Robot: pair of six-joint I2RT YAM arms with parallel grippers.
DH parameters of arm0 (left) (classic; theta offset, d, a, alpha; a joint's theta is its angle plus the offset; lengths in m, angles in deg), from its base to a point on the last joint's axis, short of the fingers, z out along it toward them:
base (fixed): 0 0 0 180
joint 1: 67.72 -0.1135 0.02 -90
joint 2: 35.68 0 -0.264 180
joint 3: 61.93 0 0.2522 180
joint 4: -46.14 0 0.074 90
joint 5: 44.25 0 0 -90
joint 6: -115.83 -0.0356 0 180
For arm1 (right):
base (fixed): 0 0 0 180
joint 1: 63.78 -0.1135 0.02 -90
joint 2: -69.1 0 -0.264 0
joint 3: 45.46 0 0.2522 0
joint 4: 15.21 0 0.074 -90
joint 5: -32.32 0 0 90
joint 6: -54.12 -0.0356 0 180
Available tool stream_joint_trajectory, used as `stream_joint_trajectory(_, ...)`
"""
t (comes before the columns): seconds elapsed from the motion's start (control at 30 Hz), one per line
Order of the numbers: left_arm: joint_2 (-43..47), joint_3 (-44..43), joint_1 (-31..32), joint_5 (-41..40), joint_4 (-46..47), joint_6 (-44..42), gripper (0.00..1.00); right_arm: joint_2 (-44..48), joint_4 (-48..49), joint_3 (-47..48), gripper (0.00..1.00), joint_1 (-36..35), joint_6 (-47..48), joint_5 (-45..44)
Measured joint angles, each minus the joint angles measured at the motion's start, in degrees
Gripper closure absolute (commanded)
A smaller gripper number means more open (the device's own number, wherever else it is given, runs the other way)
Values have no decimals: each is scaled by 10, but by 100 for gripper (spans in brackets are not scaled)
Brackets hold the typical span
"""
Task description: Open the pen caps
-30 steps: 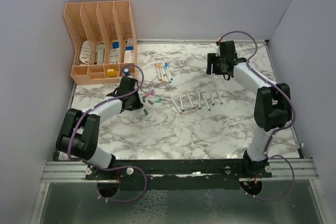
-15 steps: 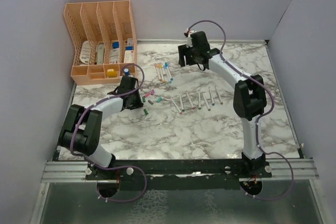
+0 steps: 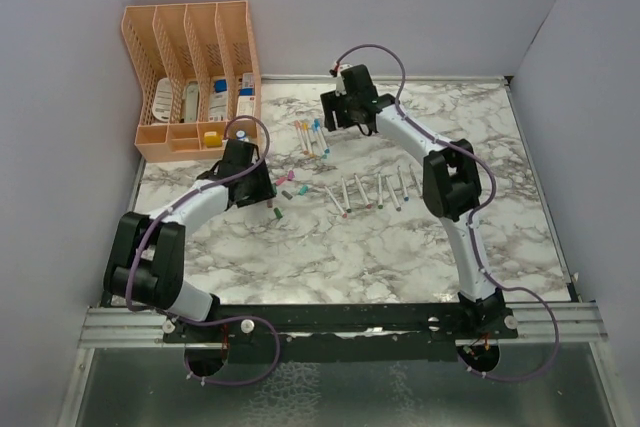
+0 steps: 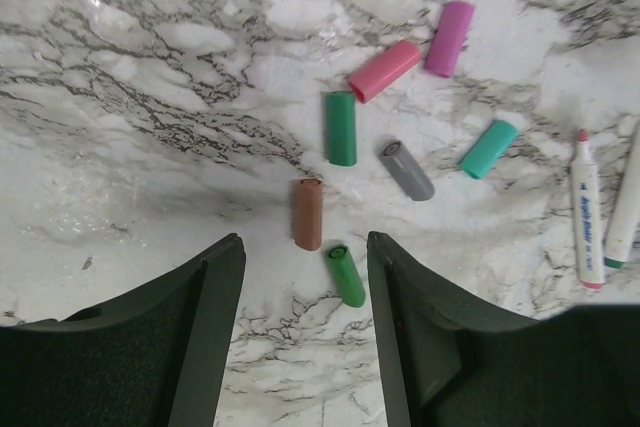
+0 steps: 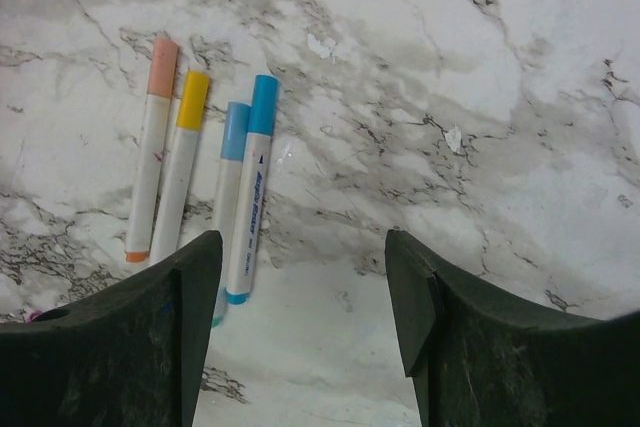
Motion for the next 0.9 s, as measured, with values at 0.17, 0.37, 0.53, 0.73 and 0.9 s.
stream_joint_trajectory(0.17, 60, -26, -3, 0, -25, 0, 43, -23, -1, 17, 34, -10, 0, 0)
stream_joint_trajectory(0.37, 127, -35, -4, -1, -30, 0, 42, -38, -4, 26, 34, -20, 0, 0)
stream_joint_trajectory(0.53, 167, -31, -7, -9, -30, 1, 41, -48, -4, 26, 35, -24, 0, -2)
stream_joint_trajectory(0.73, 197, -28, -8, -16, -31, 2, 41, -63, -5, 31, 35, -26, 1, -9)
stream_joint_trajectory(0.9, 199, -22, -10, -19, -31, 2, 41, -64, -4, 33, 35, -26, 1, -16)
